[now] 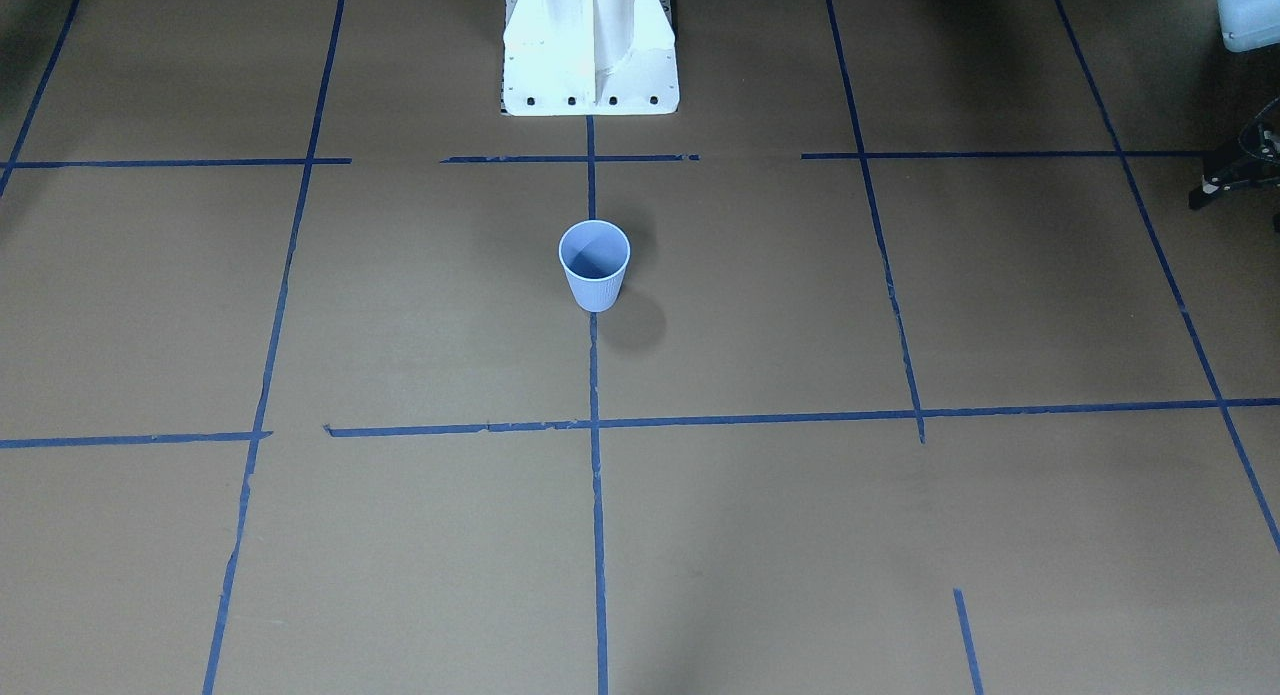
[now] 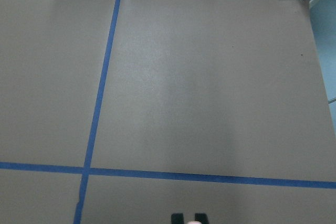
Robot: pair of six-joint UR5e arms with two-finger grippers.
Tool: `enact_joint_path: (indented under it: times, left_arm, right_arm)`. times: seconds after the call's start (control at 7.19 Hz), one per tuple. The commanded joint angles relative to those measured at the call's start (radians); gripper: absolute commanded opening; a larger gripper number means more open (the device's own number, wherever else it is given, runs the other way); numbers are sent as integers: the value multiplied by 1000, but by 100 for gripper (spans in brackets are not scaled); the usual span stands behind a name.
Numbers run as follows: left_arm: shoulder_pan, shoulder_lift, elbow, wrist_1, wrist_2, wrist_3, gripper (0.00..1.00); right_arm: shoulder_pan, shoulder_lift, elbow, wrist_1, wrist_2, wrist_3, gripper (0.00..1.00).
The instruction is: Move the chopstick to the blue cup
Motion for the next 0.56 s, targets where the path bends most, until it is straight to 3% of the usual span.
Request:
enact_joint_path:
  times: [0.0, 0.14, 0.42]
  left_arm:
    - [1, 0, 2, 0, 0, 0, 100]
    - [1, 0, 2, 0, 0, 0, 100]
    - [1, 0, 2, -1, 2, 0, 100]
  right_arm:
    - [64, -8, 106, -136, 49, -82, 0]
    - [96, -6, 154, -253, 49, -179, 0]
    - [101, 38, 328, -605, 36, -255, 0]
